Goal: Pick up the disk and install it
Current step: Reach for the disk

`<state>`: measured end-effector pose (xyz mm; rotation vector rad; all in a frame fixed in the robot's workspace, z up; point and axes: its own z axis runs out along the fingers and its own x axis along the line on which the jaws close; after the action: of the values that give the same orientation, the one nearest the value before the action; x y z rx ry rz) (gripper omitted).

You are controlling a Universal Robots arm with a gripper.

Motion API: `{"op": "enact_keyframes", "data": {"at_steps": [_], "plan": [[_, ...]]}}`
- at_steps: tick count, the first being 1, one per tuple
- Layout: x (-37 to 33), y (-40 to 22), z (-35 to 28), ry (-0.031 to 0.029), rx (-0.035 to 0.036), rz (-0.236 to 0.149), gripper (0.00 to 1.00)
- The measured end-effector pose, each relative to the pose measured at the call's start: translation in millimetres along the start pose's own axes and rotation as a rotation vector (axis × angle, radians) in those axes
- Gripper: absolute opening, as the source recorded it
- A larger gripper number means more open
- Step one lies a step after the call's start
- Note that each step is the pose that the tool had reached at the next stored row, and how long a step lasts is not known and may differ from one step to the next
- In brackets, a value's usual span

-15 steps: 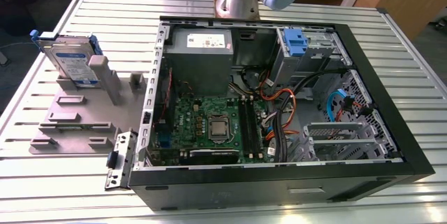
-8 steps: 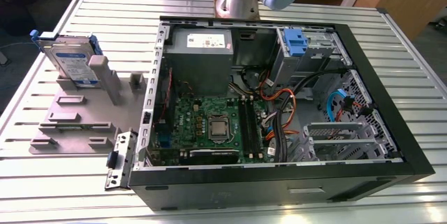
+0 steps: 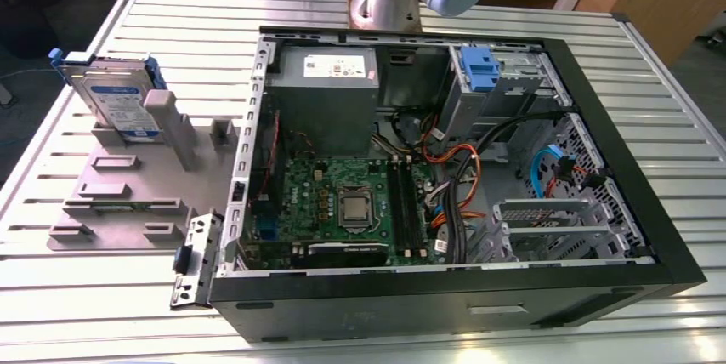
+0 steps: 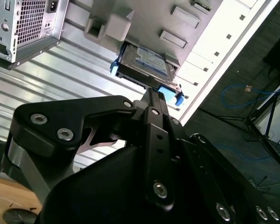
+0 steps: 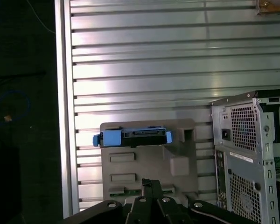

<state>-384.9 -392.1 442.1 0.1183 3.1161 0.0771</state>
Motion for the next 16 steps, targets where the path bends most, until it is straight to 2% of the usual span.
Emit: {"op": "enact_keyframes", "data": {"at_steps": [5, 13, 16], "plan": [[-2.1, 0.2, 3.8, 0.0005, 0.0000, 0.000, 0.11], [-17.0, 1.1, 18.3, 0.0014, 0.0000, 0.000, 0.11], [-19.5, 1.2, 23.8, 0.0016, 0.0001, 0.000, 0.11]]}}
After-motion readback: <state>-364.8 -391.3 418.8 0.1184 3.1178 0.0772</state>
